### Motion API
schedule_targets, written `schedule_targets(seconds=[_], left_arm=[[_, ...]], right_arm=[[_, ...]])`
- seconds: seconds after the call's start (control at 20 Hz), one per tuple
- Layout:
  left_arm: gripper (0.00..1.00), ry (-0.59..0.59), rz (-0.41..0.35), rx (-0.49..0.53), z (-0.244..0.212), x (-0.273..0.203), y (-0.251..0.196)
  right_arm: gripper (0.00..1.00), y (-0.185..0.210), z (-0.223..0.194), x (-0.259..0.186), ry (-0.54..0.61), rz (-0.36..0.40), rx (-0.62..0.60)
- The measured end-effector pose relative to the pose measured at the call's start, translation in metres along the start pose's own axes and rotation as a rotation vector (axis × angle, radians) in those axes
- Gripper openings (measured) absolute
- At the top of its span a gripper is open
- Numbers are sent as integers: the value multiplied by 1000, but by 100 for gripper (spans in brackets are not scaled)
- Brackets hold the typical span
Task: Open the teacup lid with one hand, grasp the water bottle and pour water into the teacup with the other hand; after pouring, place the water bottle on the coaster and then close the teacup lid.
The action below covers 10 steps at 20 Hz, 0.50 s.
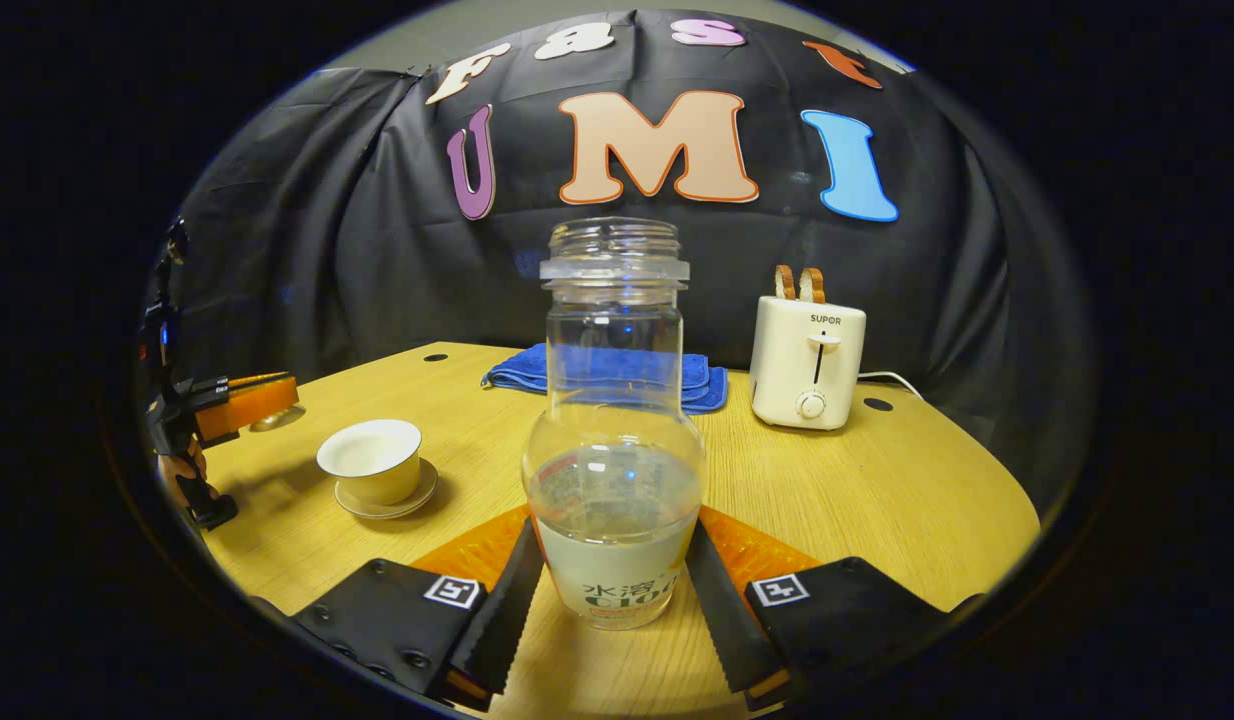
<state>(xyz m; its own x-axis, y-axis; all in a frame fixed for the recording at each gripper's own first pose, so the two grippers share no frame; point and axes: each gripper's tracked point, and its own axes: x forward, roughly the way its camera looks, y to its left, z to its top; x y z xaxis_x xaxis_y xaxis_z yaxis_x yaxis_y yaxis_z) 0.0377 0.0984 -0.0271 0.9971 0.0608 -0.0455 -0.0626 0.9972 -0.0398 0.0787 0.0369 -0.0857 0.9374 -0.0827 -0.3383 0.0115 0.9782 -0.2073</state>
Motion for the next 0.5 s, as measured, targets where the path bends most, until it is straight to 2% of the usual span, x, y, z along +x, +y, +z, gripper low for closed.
schedule_targets(seconds=[0.3,0.5], left_arm=[[27,-5,-3,0,1,-1,-1],[27,-11,-5,-1,2,-1,-1]], right_arm=[[83,9,5,0,-13,-47,-144],[83,17,9,2,-1,-78,-290]])
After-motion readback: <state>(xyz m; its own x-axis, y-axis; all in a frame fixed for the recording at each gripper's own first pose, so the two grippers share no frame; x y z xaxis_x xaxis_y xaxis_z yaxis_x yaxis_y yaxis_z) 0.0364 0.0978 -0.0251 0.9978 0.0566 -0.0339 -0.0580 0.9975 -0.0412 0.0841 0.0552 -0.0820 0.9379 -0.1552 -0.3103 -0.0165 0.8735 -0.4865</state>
